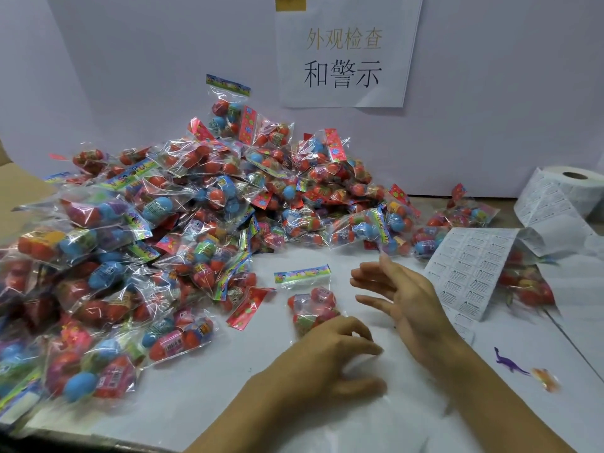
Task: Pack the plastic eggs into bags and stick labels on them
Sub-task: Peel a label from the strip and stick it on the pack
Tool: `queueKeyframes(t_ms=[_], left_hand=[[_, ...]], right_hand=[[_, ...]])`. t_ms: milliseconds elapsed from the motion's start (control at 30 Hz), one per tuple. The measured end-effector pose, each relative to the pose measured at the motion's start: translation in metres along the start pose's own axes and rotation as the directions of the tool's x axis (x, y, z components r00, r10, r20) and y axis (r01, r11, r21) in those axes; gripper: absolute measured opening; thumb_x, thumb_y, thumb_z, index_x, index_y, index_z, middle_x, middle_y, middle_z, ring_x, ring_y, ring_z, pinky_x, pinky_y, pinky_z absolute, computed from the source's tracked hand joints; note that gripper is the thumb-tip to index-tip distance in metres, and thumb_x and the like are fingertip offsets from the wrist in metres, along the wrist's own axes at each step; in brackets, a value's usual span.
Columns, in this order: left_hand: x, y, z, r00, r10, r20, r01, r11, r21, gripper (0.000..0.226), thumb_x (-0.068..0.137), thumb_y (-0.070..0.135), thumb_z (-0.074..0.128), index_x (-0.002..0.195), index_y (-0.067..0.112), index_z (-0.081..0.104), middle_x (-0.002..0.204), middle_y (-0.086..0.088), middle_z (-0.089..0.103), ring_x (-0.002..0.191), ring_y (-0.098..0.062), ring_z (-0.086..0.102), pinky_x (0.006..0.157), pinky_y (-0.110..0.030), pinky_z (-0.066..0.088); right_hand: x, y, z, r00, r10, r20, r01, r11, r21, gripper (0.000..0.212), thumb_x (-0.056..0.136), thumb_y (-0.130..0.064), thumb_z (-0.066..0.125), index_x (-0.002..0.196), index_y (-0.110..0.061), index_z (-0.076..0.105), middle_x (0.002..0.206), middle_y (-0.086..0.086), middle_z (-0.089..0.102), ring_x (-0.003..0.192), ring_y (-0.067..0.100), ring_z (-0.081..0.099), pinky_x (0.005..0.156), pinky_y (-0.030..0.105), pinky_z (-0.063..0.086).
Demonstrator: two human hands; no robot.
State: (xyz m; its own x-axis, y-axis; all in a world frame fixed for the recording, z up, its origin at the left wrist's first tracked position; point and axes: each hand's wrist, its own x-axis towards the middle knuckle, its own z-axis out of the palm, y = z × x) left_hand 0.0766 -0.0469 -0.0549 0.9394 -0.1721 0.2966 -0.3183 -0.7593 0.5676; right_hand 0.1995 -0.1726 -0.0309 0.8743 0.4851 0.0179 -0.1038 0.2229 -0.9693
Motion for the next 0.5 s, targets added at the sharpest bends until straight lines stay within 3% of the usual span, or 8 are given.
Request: queueKeyframes(t_ms=[67, 133, 200, 267, 333, 433, 500], left_hand=[[0.001, -0.005, -0.004, 0.999, -0.05, -0.014, 0.049, 0.995, -0.09, 0.032, 0.09, 0.026, 0.079, 0.119, 0.012, 0.076, 0.116, 0.001, 0.07, 0.103, -0.008, 0.06, 0.089, -0.019, 0.047], [0.002, -0.008, -0.007, 0.989, -0.14, -0.049, 0.127, 0.968, -0.215, 0.025, 0.088, 0.016, 0.077, 0.113, 0.017, 0.075, 0.105, 0.01, 0.072, 0.091, 0.001, 0.06, 0.079, -0.013, 0.044], [0.001, -0.008, -0.012, 0.976, -0.216, -0.029, 0.185, 0.894, -0.407, 0.025, 0.088, 0.01, 0.07, 0.108, 0.025, 0.067, 0.1, 0.022, 0.069, 0.097, 0.002, 0.064, 0.087, -0.013, 0.045], [0.0, -0.01, -0.016, 0.962, -0.273, -0.003, 0.222, 0.788, -0.574, 0.035, 0.085, 0.0, 0.064, 0.107, 0.025, 0.057, 0.102, 0.017, 0.067, 0.103, -0.006, 0.064, 0.092, -0.018, 0.046], [0.0, -0.013, -0.018, 0.947, -0.322, -0.002, 0.241, 0.715, -0.657, 0.044, 0.078, -0.005, 0.058, 0.109, 0.024, 0.051, 0.105, 0.005, 0.06, 0.101, -0.01, 0.06, 0.087, -0.02, 0.046], [0.003, -0.015, -0.019, 0.912, -0.408, -0.04, 0.255, 0.642, -0.723, 0.051, 0.068, -0.002, 0.056, 0.113, 0.021, 0.051, 0.104, -0.002, 0.055, 0.089, -0.005, 0.057, 0.076, -0.018, 0.046], [0.006, -0.016, -0.021, 0.87, -0.487, -0.081, 0.24, 0.561, -0.792, 0.056, 0.065, 0.001, 0.062, 0.117, 0.02, 0.055, 0.107, -0.004, 0.061, 0.087, -0.003, 0.064, 0.075, -0.018, 0.051]], right_hand=[[0.002, -0.004, -0.005, 0.999, -0.026, -0.031, 0.026, 1.0, 0.0, 0.049, 0.09, -0.047, 0.056, 0.103, -0.003, 0.072, 0.1, 0.015, 0.077, 0.1, 0.028, 0.074, 0.082, 0.043, 0.058], [0.004, -0.007, -0.011, 0.996, -0.059, -0.06, 0.06, 0.998, 0.026, 0.051, 0.087, -0.05, 0.057, 0.1, -0.003, 0.073, 0.1, 0.017, 0.077, 0.1, 0.029, 0.074, 0.082, 0.043, 0.057], [0.004, -0.011, -0.017, 0.992, -0.096, -0.079, 0.096, 0.995, 0.005, 0.047, 0.095, -0.046, 0.052, 0.1, -0.005, 0.073, 0.102, 0.014, 0.077, 0.101, 0.027, 0.074, 0.087, 0.043, 0.055], [0.004, -0.014, -0.023, 0.985, -0.166, -0.043, 0.157, 0.974, -0.163, 0.041, 0.104, -0.04, 0.044, 0.105, -0.011, 0.073, 0.104, 0.004, 0.078, 0.105, 0.017, 0.072, 0.093, 0.038, 0.051], [0.002, -0.016, -0.024, 0.973, -0.22, 0.064, 0.228, 0.899, -0.374, 0.034, 0.101, -0.037, 0.044, 0.111, -0.02, 0.071, 0.106, -0.008, 0.077, 0.108, 0.005, 0.067, 0.095, 0.028, 0.047], [-0.004, -0.012, -0.021, 0.955, -0.255, 0.151, 0.296, 0.835, -0.464, 0.018, 0.099, -0.017, 0.059, 0.112, -0.025, 0.068, 0.11, -0.012, 0.073, 0.106, -0.007, 0.063, 0.087, 0.01, 0.049], [-0.007, -0.009, -0.018, 0.911, -0.376, 0.17, 0.402, 0.721, -0.565, 0.025, 0.092, -0.008, 0.069, 0.105, -0.029, 0.067, 0.109, -0.017, 0.067, 0.105, -0.009, 0.058, 0.083, 0.005, 0.044]])
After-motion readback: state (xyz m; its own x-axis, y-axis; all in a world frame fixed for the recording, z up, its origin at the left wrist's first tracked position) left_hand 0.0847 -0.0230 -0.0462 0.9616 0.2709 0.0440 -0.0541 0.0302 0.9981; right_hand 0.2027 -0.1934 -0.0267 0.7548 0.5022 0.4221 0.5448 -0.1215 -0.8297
